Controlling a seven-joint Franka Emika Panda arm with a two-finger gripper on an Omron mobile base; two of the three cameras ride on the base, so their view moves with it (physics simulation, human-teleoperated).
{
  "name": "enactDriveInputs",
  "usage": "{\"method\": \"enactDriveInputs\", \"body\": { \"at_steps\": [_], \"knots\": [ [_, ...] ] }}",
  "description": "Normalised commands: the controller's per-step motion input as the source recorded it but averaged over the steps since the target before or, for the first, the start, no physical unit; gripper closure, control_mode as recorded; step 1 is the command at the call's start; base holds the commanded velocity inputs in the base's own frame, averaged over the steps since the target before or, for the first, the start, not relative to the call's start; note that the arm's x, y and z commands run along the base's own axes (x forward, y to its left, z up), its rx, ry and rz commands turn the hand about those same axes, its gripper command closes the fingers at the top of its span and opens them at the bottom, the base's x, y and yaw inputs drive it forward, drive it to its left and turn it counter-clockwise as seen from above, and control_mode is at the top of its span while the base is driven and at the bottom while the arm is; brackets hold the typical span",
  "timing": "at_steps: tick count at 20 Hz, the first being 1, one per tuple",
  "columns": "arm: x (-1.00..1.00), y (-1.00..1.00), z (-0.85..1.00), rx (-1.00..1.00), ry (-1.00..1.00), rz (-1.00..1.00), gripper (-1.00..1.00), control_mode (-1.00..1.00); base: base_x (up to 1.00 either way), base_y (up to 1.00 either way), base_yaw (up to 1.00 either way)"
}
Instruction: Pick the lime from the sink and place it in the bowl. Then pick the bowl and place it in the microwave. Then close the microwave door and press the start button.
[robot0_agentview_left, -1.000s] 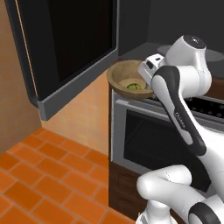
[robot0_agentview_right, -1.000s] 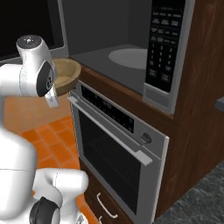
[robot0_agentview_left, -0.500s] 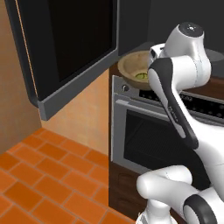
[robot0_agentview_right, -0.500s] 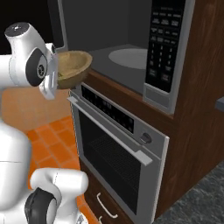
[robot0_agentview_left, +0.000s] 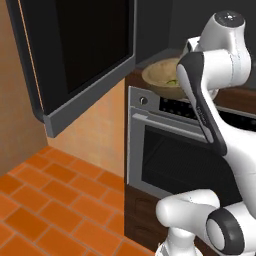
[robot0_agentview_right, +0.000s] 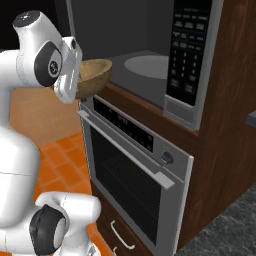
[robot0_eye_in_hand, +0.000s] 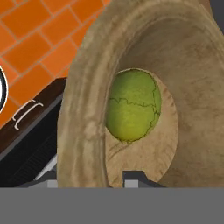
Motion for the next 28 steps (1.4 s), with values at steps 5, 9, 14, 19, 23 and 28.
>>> {"method": "enactDriveInputs", "body": {
  "at_steps": [5, 9, 14, 19, 23, 28],
  "knots": [
    [-0.02, -0.23, 0.11, 0.01, -0.24, -0.13, 1.0, -1.0, 0.0, 0.0, 0.0],
    [-0.02, 0.0, 0.04, 0.01, -0.29, -0.11, 1.0, -1.0, 0.0, 0.0, 0.0],
    [0.0, -0.04, 0.27, 0.02, -0.36, -0.21, 1.0, -1.0, 0.0, 0.0, 0.0],
    [0.16, -0.29, 0.28, 0.03, -0.23, -0.24, 1.0, -1.0, 0.0, 0.0, 0.0],
    [0.36, -0.4, 0.06, 0.01, -0.03, -0.19, 1.0, -1.0, 0.0, 0.0, 0.0],
    [0.38, -0.41, 0.03, 0.0, -0.02, -0.17, 1.0, -1.0, 0.0, 0.0, 0.0]
  ]
}}
